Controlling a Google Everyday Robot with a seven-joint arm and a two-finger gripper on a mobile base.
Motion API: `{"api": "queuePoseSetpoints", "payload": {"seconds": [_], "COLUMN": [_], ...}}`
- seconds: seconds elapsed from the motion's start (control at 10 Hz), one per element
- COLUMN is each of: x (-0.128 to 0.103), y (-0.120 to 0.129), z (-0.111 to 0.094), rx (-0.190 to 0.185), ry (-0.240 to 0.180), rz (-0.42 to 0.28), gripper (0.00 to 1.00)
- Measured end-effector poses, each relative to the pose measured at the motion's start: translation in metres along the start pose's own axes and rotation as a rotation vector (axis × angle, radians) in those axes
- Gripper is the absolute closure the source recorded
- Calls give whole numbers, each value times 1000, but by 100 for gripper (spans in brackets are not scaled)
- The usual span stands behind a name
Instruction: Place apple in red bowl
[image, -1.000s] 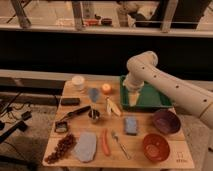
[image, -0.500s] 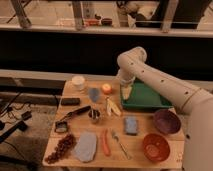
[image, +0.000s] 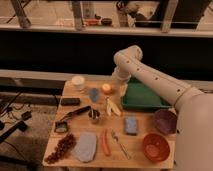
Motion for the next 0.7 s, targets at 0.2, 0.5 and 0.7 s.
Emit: {"api": "queuePoseSetpoints", "payload": {"seconds": [0.2,0.5,0.7], "x": [-11,-25,-36], "y": [-11,-26,-33], "z": [8,23,32], "rx": [1,-5,-6], "ry": [-26,-83,-110], "rz": [-23,-36,-47], "gripper": [20,20,20]}}
